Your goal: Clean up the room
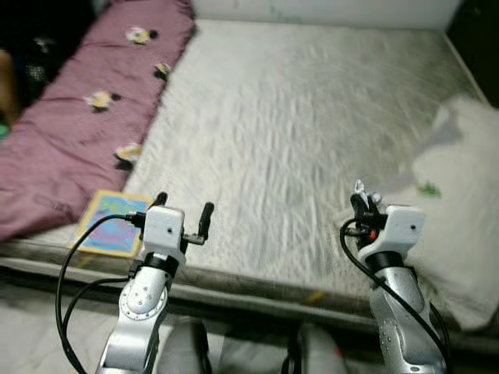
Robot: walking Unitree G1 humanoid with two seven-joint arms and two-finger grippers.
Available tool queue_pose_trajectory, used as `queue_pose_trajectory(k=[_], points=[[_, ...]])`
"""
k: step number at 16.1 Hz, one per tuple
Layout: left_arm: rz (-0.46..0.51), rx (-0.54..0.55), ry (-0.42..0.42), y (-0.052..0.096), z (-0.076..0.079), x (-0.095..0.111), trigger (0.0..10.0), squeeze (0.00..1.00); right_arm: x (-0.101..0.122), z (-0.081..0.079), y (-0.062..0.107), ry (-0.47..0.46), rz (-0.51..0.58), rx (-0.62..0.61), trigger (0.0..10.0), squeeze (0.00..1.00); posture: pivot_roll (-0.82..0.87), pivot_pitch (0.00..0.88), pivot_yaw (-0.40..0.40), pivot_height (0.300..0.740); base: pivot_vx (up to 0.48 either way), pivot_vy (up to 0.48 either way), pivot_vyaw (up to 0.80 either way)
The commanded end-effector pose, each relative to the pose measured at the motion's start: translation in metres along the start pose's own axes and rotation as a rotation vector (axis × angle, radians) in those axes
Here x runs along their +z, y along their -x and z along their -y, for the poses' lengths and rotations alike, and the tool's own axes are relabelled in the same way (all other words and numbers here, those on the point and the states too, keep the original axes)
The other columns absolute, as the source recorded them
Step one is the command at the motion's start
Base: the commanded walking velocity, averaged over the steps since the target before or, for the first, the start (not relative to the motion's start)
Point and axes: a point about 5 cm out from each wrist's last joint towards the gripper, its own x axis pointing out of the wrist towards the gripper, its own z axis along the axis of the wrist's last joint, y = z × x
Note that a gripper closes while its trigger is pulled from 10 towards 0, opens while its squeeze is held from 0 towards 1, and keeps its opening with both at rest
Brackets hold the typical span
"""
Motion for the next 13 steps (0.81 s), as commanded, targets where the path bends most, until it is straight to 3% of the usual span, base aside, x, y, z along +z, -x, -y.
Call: queue_pose_trajectory(k=[1, 11, 13], points=[[-0.014, 0.003, -0.012, 0.0003, -0.0022, -0.0029, 10.0, 0.0, 0.0043, 0.0001, -0.0001, -0.004, 0.013, -0.004, 10.0, 0.0, -0.03, 0.064, 0.027, 0.74, 0.0, 0.0, 0.0], [-0.049, 0.043, 0.023, -0.0004, -0.0017, -0.0052, 10.0, 0.0, -0.0021, 0.0045, 0.004, -0.018, -0.031, -0.051, 10.0, 0.0, -0.04, 0.09, 0.035, 0.74, 0.0, 0.0, 0.0], [-0.045, 0.037, 0.037, -0.0045, -0.0014, -0.0023, 10.0, 0.0, -0.0031, 0.0042, 0.0007, -0.027, -0.046, -0.05, 10.0, 0.0, -0.04, 0.092, 0.035, 0.74, 0.0, 0.0, -0.79]])
